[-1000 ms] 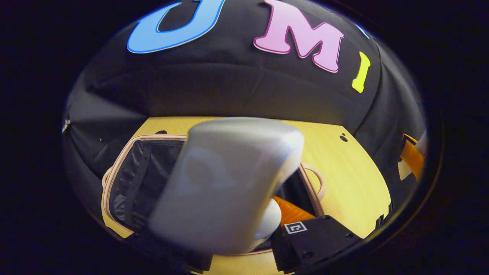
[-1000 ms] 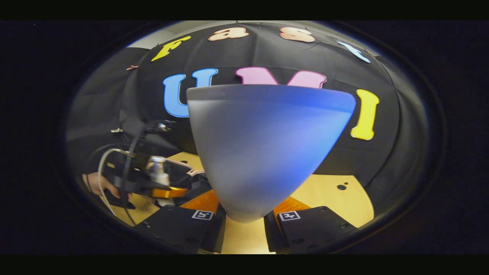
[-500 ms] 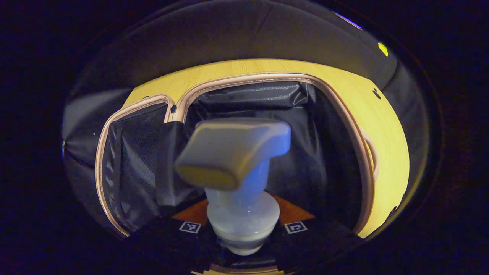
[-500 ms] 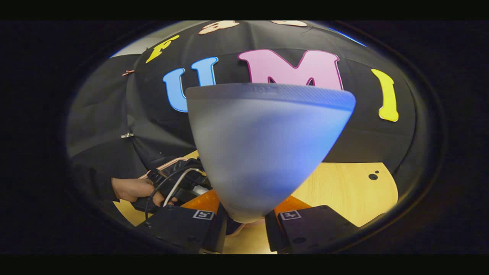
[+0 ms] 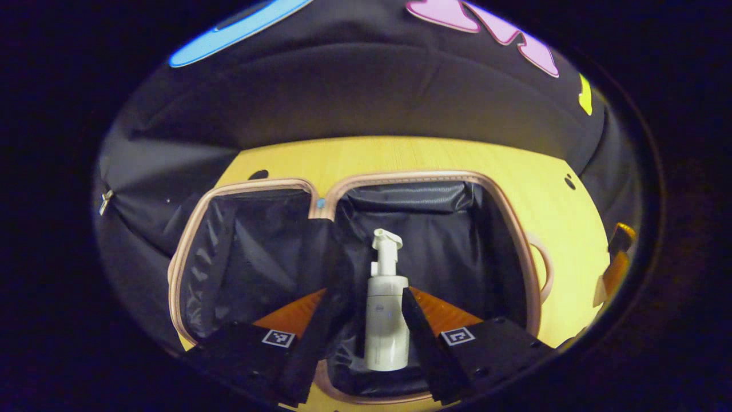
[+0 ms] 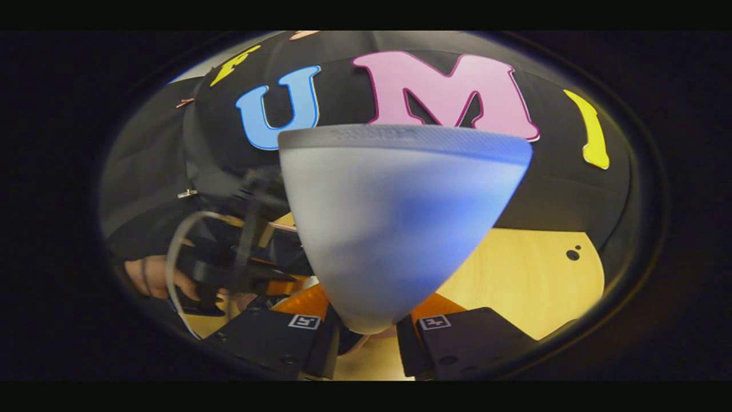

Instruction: First open the suitcase, pack the skin care products into it, and then close the suitcase.

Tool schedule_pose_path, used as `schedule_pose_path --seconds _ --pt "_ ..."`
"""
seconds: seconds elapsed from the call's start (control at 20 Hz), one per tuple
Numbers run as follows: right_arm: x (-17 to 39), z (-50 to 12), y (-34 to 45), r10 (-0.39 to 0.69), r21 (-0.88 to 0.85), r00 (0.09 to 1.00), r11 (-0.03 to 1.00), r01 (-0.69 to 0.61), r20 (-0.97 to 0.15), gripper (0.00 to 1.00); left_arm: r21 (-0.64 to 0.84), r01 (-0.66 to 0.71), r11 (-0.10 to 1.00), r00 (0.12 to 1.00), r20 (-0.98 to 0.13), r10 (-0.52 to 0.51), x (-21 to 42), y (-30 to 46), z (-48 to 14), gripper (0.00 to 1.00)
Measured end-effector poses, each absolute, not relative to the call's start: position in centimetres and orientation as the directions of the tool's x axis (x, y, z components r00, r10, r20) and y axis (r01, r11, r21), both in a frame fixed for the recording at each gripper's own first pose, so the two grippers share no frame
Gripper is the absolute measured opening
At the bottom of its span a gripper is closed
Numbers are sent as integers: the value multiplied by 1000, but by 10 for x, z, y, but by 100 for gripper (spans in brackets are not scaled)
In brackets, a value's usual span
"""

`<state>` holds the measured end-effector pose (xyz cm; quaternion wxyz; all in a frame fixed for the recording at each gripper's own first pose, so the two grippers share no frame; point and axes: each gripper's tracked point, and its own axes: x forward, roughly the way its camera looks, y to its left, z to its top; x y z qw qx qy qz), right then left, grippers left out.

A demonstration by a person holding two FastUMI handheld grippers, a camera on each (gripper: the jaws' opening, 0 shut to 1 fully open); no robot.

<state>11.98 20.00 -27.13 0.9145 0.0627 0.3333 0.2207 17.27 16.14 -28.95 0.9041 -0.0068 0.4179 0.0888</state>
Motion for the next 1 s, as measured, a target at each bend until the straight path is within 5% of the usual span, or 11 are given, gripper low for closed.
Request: schedule_pose_path --seconds 0.35,0.65,0.9,1.0 --pt "91 -341 255 451 332 491 890 -312 -746 47 -16 -323 946 699 -678 227 56 211 -213 76" --pt "89 -396 275 325 213 378 927 -308 -867 47 -90 -355 931 744 -630 223 8 214 -189 77" --pt "80 -433 283 238 200 260 966 -164 -936 41 -79 -353 932 737 -637 225 -15 219 -187 76" --pt "81 -432 283 223 196 252 972 -127 -942 49 -70 -359 931 734 -637 235 -21 227 -186 76"
